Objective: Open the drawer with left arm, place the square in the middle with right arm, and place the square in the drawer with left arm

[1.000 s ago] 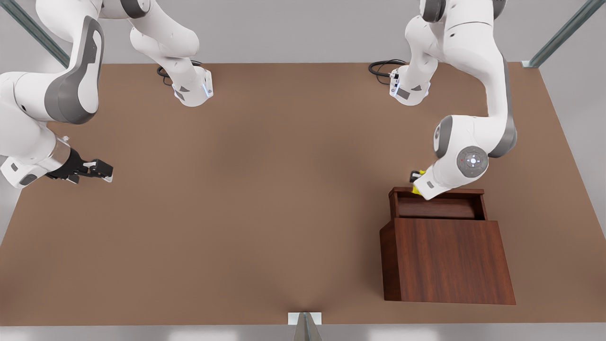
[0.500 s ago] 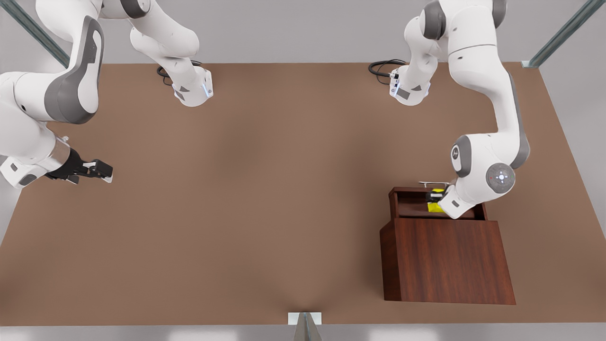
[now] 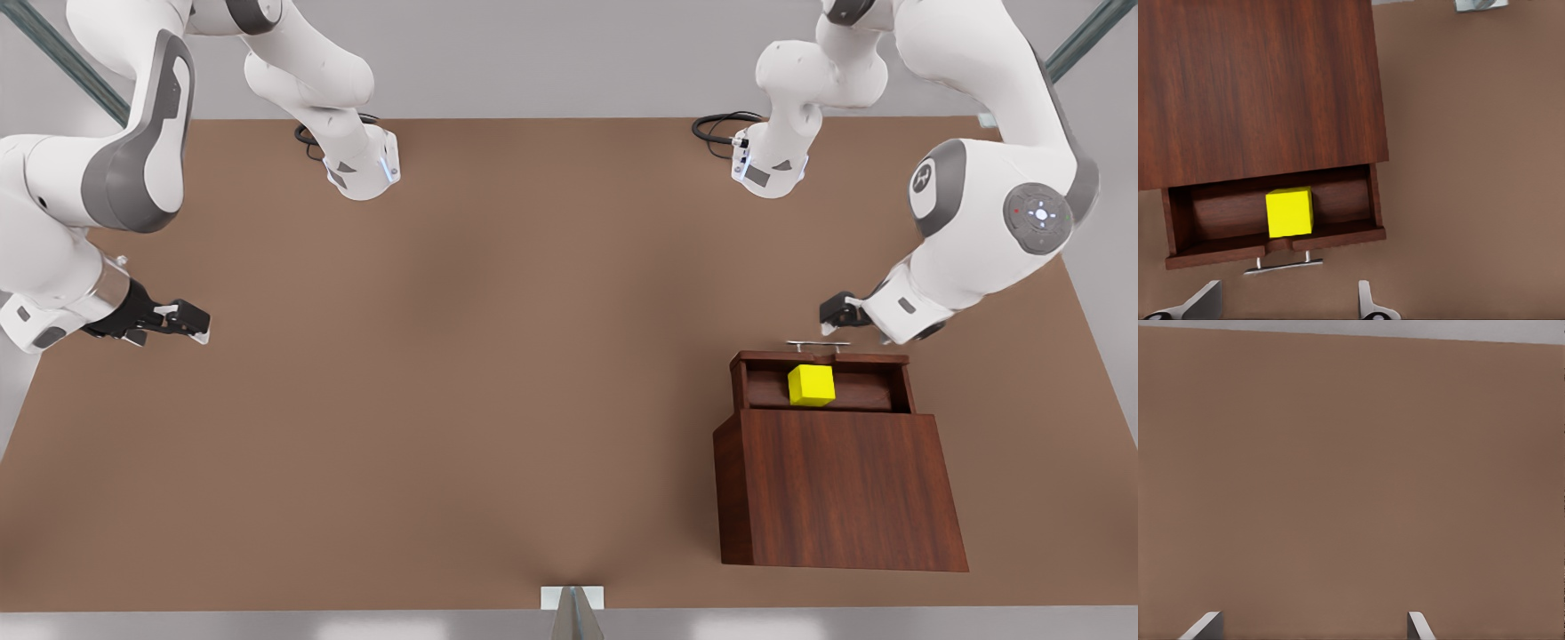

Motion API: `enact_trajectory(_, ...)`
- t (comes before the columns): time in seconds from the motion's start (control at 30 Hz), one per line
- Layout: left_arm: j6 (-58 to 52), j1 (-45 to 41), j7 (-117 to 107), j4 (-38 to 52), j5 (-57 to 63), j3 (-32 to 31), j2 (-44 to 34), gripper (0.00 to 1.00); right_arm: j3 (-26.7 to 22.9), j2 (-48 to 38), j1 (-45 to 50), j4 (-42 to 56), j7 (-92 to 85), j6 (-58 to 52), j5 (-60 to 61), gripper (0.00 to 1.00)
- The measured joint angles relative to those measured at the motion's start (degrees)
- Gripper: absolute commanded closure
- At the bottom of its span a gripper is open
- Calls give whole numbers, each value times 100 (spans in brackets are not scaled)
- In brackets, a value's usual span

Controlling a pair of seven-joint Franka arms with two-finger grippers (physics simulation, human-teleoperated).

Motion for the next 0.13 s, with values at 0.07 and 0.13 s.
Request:
enact_trajectory(0.07,66,446,-43,-138,317,-460,-180,0,-1,0,0,0,0,0,1,0)
enact_trajectory(0.13,88,461,-53,-267,499,-498,-265,0,-1,0,0,0,0,0,1,0)
